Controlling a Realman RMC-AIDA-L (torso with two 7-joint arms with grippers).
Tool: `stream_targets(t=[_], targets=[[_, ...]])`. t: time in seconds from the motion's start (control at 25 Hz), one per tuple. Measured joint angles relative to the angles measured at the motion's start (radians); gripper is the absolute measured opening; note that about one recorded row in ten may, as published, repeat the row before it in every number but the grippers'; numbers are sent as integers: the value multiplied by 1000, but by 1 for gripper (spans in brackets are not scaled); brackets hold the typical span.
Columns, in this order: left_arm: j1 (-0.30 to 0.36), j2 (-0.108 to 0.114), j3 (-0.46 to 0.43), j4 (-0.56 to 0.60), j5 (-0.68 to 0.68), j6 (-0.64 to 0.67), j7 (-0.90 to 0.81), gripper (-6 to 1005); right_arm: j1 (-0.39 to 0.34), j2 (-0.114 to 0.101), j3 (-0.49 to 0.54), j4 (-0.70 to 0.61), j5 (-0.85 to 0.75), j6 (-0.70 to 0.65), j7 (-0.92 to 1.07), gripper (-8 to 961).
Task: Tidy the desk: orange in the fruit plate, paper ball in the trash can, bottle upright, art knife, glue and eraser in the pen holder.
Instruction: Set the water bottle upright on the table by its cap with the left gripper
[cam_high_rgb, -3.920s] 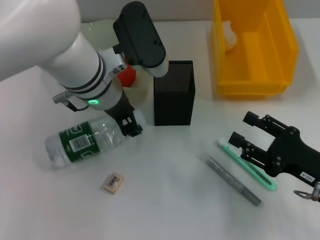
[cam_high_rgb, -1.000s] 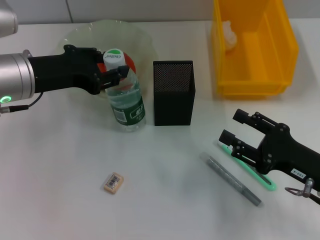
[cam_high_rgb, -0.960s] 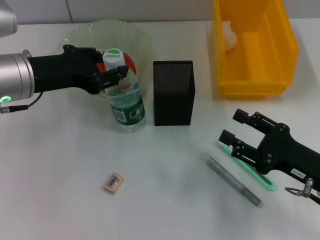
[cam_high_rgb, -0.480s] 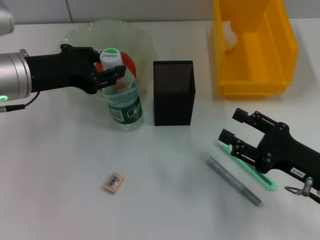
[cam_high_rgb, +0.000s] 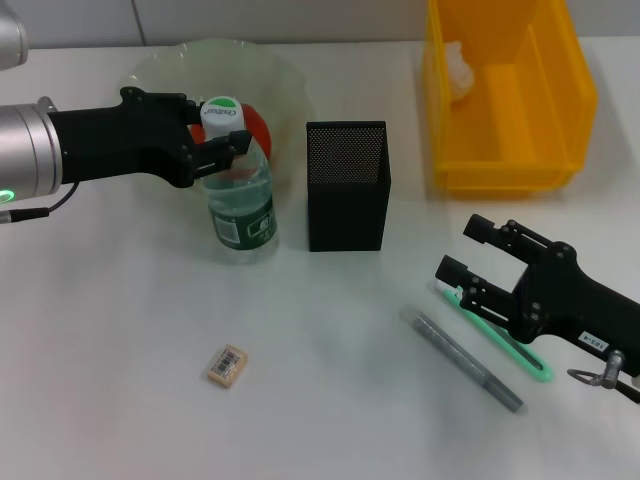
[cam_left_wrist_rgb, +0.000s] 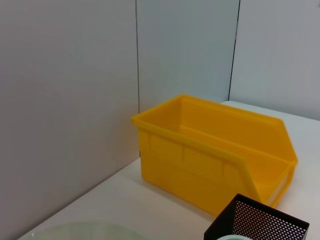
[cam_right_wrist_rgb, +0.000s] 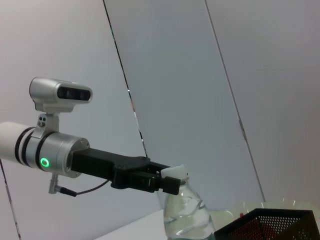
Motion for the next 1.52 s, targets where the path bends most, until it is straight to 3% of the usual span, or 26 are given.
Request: stream_targets(t=[1.08,1.28,1.52], targets=[[1,0,-18,-10,-39,7,0,507,8,0,0,0,0,1,3,686],[1,0,-28,-11,-45,7,11,589,8,1,0,0,0,2,5,686],[18,1,-52,-11,-147,14,62,684,8,2,0,9,0,1,6,686]])
